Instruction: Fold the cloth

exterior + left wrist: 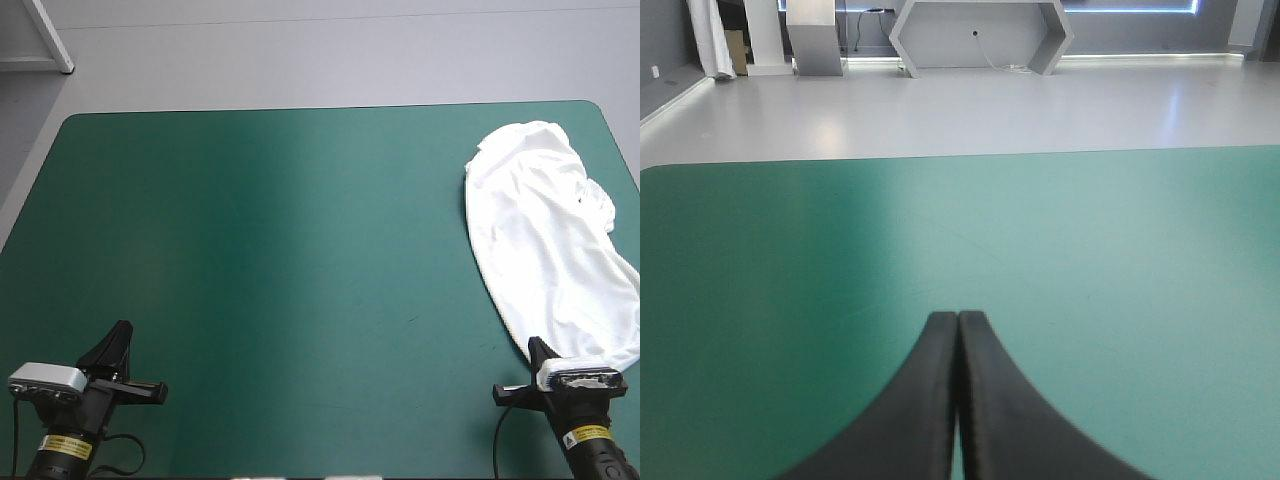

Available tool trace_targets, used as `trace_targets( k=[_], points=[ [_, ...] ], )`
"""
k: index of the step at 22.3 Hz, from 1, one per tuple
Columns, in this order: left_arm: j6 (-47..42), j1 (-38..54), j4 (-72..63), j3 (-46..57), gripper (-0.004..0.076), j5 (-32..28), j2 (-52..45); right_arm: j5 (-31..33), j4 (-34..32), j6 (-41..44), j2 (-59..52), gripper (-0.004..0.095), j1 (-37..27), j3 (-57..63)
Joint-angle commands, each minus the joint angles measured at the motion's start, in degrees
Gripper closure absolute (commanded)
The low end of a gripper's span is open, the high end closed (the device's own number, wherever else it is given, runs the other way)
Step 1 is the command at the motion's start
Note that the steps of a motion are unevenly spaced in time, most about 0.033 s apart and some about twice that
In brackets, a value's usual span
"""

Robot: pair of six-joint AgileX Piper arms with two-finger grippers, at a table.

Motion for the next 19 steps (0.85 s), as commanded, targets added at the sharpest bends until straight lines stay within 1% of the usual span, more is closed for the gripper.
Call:
trace_targets(
  k=[1, 2, 3, 4, 5, 6, 9, 10, 11, 12, 14, 16, 17, 18, 19],
  points=[
    [0.5, 0.1, 0.5, -4.1, 0.0734, 0.4, 1.5, -2.5, 0.7, 1.0, 0.5, 0.0926, 0.0, -3.2],
    [1.8, 0.1, 1.0, -5.7, 0.0734, 3.5, 2.8, 2.1, -0.2, -0.3, 0.8, 0.0926, 0.0, -6.1],
    [3.2, 0.1, 1.5, -6.9, 0.0734, 5.8, 4.2, 5.0, -0.3, -1.4, 1.1, 0.0926, 0.0, -8.2],
    [4.5, 0.1, 2.2, -9.5, 0.0734, 10.4, 7.7, 8.5, -0.3, -3.4, 2.3, 0.0926, 0.0, -11.9],
    [4.5, 0.1, 2.2, -10.6, 0.0734, 12.0, 9.8, 9.0, -0.2, -3.4, 3.5, 0.0926, 0.0, -14.2],
    [4.5, 0.1, 2.0, -13.2, 0.0734, 13.4, 14.2, 8.8, 1.1, -2.6, 5.3, 0.0926, 0.0, -17.4],
    [4.6, 0.1, 2.2, -19.0, 0.0734, 12.8, 21.9, 8.0, 1.5, -3.1, 9.4, 0.0926, 0.0, -23.6],
    [4.6, 0.1, 2.4, -21.7, 0.0734, 11.4, 25.2, 5.6, 1.4, -4.5, 11.0, 0.0926, 0.0, -25.8],
    [4.9, 0.1, 2.4, -23.0, 0.0734, 10.7, 27.3, 4.6, 1.4, -4.5, 11.4, 0.0926, 0.0, -26.8],
    [5.0, 0.1, 2.4, -26.3, 0.0734, 10.7, 31.2, 3.1, 1.6, -4.1, 11.7, 0.0926, 0.0, -28.5],
    [5.0, 0.1, 2.3, -29.1, 0.0734, 11.0, 34.7, 2.1, 1.6, -4.1, 11.7, 0.0926, 0.0, -29.5],
    [4.7, 0.1, 0.7, -31.9, 0.0734, 12.1, 37.6, 3.0, 1.3, -4.5, 11.7, 0.0925, 0.0, -30.1],
    [4.7, 0.1, -0.2, -33.4, 0.0734, 13.3, 39.0, 5.0, 1.3, -4.5, 11.7, 0.0917, 0.0, -30.6],
    [4.7, 0.1, -0.8, -34.2, 0.0734, 13.8, 39.8, 6.2, 1.3, -4.7, 12.2, 0.0897, 0.0, -31.2],
    [4.7, 0.1, -1.1, -34.9, 0.0733, 13.9, 40.5, 7.2, 0.5, -4.9, 12.8, 0.0842, 0.0, -31.6]
  ],
)
